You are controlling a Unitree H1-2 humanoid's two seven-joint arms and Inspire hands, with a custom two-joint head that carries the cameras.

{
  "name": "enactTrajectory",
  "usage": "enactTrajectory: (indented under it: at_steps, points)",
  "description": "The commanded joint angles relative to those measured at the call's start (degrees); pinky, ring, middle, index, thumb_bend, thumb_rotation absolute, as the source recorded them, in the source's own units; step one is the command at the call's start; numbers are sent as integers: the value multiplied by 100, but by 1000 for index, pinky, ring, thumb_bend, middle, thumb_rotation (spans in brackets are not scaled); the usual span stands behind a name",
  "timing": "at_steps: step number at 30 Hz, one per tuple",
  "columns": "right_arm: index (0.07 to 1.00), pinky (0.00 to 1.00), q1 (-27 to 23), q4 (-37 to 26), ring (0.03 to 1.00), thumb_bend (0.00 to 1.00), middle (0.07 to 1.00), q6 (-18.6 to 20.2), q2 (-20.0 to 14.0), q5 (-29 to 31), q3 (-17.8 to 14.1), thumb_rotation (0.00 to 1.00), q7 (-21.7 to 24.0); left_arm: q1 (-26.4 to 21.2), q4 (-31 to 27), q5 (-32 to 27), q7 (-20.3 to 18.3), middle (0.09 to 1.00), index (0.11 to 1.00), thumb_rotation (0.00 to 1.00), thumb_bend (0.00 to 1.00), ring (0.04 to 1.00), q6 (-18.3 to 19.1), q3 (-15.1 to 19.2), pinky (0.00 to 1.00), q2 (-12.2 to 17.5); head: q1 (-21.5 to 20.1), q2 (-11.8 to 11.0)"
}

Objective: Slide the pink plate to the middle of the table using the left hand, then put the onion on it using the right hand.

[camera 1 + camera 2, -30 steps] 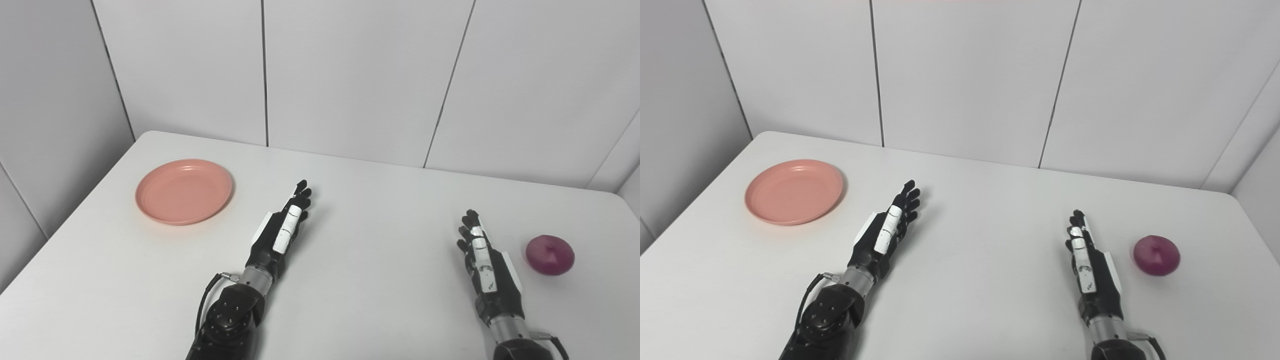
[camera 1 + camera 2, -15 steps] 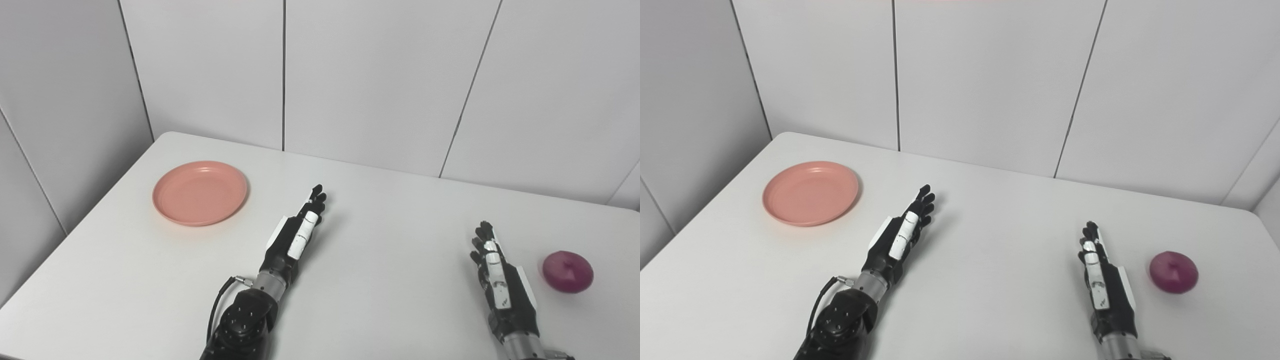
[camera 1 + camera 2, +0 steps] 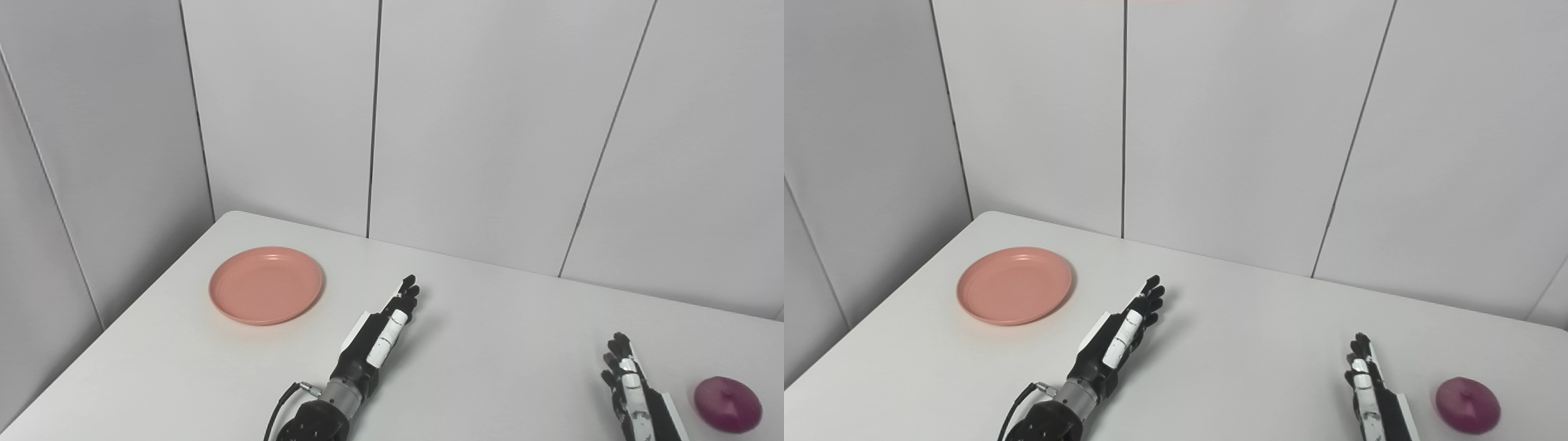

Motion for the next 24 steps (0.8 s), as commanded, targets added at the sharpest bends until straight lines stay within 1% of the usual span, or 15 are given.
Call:
enactTrajectory:
  at_steps: [1,7,9,12,14,20,24]
  points:
    - [1000,1000,-106,-114,1000,474,1000,-284,-19,91,-60,1000,-22,-330,-230,-25,-32,1000,1000,1000,808,1000,-10,-4,1000,25,41,-12]
    - [1000,1000,-75,-204,1000,477,1000,-192,-17,127,-68,1000,-10,-359,-358,58,-46,1000,1000,1000,809,1000,46,-13,1000,125,118,-28]
    - [1000,1000,-68,-249,1000,477,1000,-132,-20,139,-70,1000,-11,-387,-397,66,-107,1000,1000,1000,805,1000,84,-32,1000,220,198,-29]
    - [1000,1000,-65,-271,1000,463,1000,-128,-27,121,-62,1000,-28,-443,-402,21,-205,1000,1000,1000,807,1000,153,-35,1000,336,254,-69]
    - [1000,1000,-64,-294,1000,440,1000,-113,-36,161,-56,1000,3,-490,-371,4,-203,1000,1000,1000,807,1000,161,8,1000,386,296,-97]
    - [1000,1000,-51,-352,1000,403,1000,-41,-57,203,-81,1000,-6,-577,-240,-77,-207,1000,1000,1000,818,1000,56,143,1000,464,342,-139]
    - [1000,1000,-42,-400,1000,403,1000,45,-118,269,-111,1000,35,-652,-188,86,-188,1000,1000,1000,813,1000,-48,148,1000,582,392,-110]
